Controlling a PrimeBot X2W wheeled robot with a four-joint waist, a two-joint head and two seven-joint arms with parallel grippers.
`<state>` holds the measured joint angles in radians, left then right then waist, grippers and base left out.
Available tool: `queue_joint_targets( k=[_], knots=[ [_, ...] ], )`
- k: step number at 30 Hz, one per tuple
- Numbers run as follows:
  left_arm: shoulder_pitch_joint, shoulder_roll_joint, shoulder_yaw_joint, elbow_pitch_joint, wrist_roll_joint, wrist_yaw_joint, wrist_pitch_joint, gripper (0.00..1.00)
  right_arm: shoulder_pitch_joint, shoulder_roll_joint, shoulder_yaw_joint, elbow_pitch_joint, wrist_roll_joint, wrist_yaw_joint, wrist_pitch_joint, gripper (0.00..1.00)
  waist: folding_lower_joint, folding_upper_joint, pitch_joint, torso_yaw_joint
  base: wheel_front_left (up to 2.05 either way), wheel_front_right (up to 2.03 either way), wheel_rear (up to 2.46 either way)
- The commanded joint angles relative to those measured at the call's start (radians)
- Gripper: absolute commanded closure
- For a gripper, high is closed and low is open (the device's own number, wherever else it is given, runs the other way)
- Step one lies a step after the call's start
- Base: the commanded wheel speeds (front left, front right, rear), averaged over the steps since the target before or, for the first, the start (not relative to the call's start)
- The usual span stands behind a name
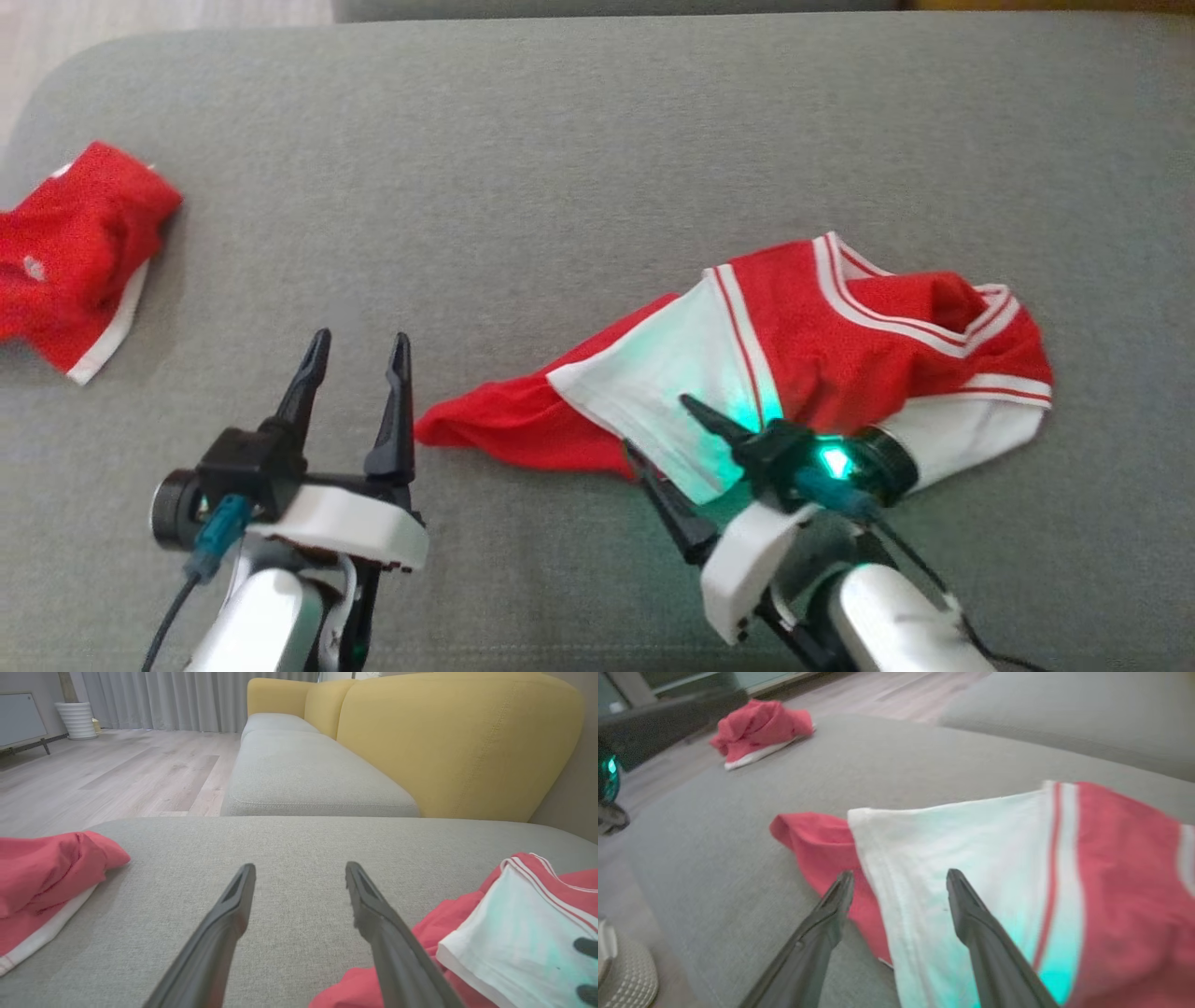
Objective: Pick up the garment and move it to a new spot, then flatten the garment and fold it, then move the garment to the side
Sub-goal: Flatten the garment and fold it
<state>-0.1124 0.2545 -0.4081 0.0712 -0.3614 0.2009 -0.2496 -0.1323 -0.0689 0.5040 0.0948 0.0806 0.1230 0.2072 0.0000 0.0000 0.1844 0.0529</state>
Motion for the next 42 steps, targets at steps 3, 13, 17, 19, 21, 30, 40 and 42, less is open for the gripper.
queue_joint_targets(
  k=[3, 13, 17, 19, 21, 30, 40, 42],
  knots=[
    [-0.057, -0.006, 0.04, -0.021, 0.019, -0.013, -0.012, 0.0, -0.071, -0.006, 0.066, 0.034, 0.009, 0.008, 0.018, 0.0, 0.0, 0.0, 0.012, 0.038, 0.0, 0.0, 0.0],
    [-0.069, -0.052, 0.062, -0.004, 0.049, -0.048, -0.012, 0.0, -0.192, 0.007, 0.069, 0.235, -0.009, 0.008, 0.03, 1.0, 0.0, 0.0, 0.047, 0.084, 0.0, 0.0, 0.0],
    [-0.071, -0.064, 0.075, 0.001, 0.06, -0.059, -0.012, 0.0, -0.193, 0.013, 0.035, 0.221, 0.011, 0.008, 0.0, 1.0, 0.0, 0.0, 0.054, 0.081, 0.0, 0.0, 0.0],
    [-0.07, -0.069, 0.082, 0.001, 0.066, -0.063, -0.012, 0.0, -0.187, 0.015, 0.019, 0.195, 0.021, 0.008, -0.015, 1.0, 0.0, 0.0, 0.056, 0.074, 0.0, 0.0, 0.0],
    [-0.068, -0.072, 0.09, 0.002, 0.071, -0.068, -0.012, 0.0, -0.179, 0.016, 0.006, 0.167, 0.031, 0.008, -0.022, 1.0, 0.0, 0.0, 0.058, 0.065, 0.0, 0.0, 0.0],
    [-0.066, -0.08, 0.111, 0.013, 0.089, -0.088, -0.012, 0.0, -0.144, 0.018, -0.024, 0.054, 0.061, 0.008, -0.042, 1.0, 0.0, 0.0, 0.053, 0.031, 0.0, 0.0, 0.0],
    [-0.065, -0.076, 0.129, 0.022, 0.107, -0.097, -0.012, 0.0, -0.096, 0.019, -0.135, -0.11, 0.092, 0.008, -0.2, 0.0, 0.0, 0.0, 0.037, -0.004, 0.0, 0.0, 0.0],
    [-0.063, -0.072, 0.134, 0.021, 0.11, -0.097, -0.012, 0.0, -0.077, 0.019, -0.186, -0.136, 0.087, 0.008, -0.232, 0.0, 0.0, 0.0, 0.031, -0.011, 0.0, 0.0, 0.0]
  ],
)
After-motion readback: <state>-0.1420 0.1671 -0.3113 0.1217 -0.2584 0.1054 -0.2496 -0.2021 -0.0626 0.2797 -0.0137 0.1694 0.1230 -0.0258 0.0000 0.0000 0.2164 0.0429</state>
